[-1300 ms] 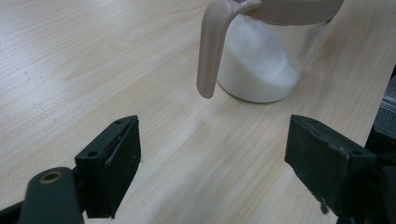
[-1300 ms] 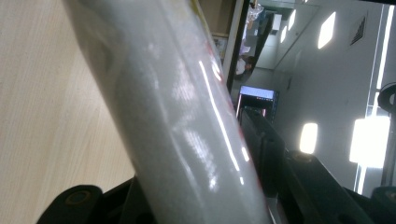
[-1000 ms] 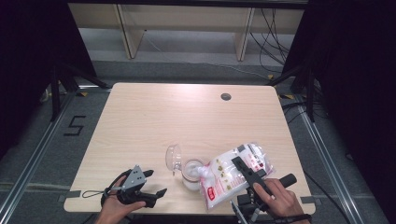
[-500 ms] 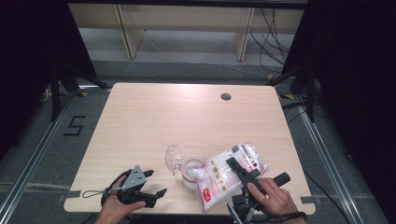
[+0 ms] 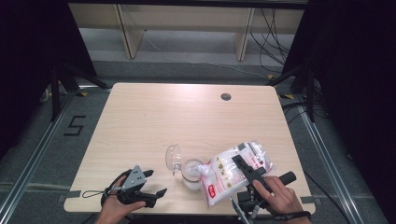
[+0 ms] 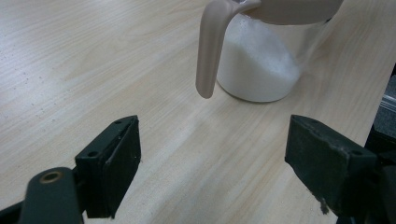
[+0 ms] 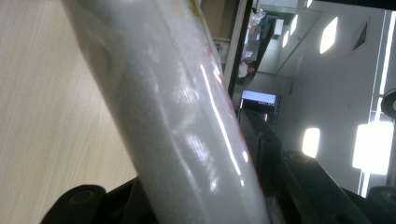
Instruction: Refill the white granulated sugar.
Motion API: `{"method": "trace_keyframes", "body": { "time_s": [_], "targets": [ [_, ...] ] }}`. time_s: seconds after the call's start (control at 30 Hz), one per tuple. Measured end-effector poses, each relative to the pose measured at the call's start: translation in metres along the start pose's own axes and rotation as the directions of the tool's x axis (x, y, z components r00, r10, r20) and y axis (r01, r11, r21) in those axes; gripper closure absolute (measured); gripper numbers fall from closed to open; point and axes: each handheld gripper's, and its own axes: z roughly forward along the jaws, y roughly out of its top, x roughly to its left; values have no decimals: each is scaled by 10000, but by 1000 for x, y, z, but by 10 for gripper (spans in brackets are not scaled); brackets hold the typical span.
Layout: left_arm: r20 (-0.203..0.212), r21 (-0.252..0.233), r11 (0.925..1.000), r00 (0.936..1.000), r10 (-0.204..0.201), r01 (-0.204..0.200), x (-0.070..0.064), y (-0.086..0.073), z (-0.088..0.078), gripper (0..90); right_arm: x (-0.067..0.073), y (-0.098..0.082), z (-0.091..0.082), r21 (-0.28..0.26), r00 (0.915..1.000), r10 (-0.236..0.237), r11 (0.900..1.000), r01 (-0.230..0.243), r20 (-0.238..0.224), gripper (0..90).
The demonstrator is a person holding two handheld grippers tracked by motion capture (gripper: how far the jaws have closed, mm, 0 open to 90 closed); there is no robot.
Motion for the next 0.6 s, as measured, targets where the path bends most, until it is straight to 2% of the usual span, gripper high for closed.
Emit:
{"method": "trace_keyframes", "body": {
  "time_s": [0.03, 0.07, 0.1, 0.13, 0.17, 0.2, 0.23, 0.27, 0.3, 0.4, 0.43, 0.6],
  "targets": [
    [49, -16, 10000, 10000, -3, 3, 0, 0, 0, 181, -2, 0, -1, 12, 9996, -251, 9997, 251, 85, 688],
    [-4, 1, 10000, 10000, 0, 0, 0, 0, 0, 181, -3, -1, 0, -68, 9995, -300, 9995, 301, 121, 689],
    [27, -26, 10000, 10000, -24, 24, 0, 0, 0, 181, -1, -2, -1, 65, 10000, -88, 9999, 88, 18, 689],
    [45, -38, 10000, 10000, -29, 29, 0, 0, 0, 181, -3, -2, -1, -56, 9993, -341, 9994, 342, 145, 689],
    [43, -33, 10000, 10000, -25, 25, 0, 0, 0, 181, -1, -3, -1, 56, 10000, -48, 10000, 48, 16, 689],
    [42, -30, 10000, 10000, -29, 29, 0, 0, 0, 181, -3, -3, -2, 75, 9997, -251, 9997, 250, 52, 690],
    [41, -26, 10000, 10000, -27, 27, 0, 0, 0, 181, -1, -4, -3, 154, 10000, 29, 9999, -31, 87, 690],
    [48, -74, 9999, 10000, -80, 80, 0, 0, 0, 181, -4, -5, -2, -15, 9994, -319, 9995, 319, 166, 690],
    [60, -126, 9998, 9999, -132, 133, -1, 0, 1, 181, -2, -6, -2, 52, 10000, -21, 10000, 21, 35, 690],
    [55, -119, 9999, 9999, -123, 124, -1, 0, 1, 181, -4, -7, -3, 17, 9997, -172, 9999, 172, 169, 691],
    [48, -54, 10000, 10000, -57, 57, 0, 0, 0, 181, -2, -8, -3, 157, 9999, 93, 9998, -95, 80, 691],
    [45, -28, 10000, 10000, -27, 27, 0, 0, 0, 181, -2, -9, -4, 138, 9999, 108, 9998, -109, 58, 692]
  ]
}}
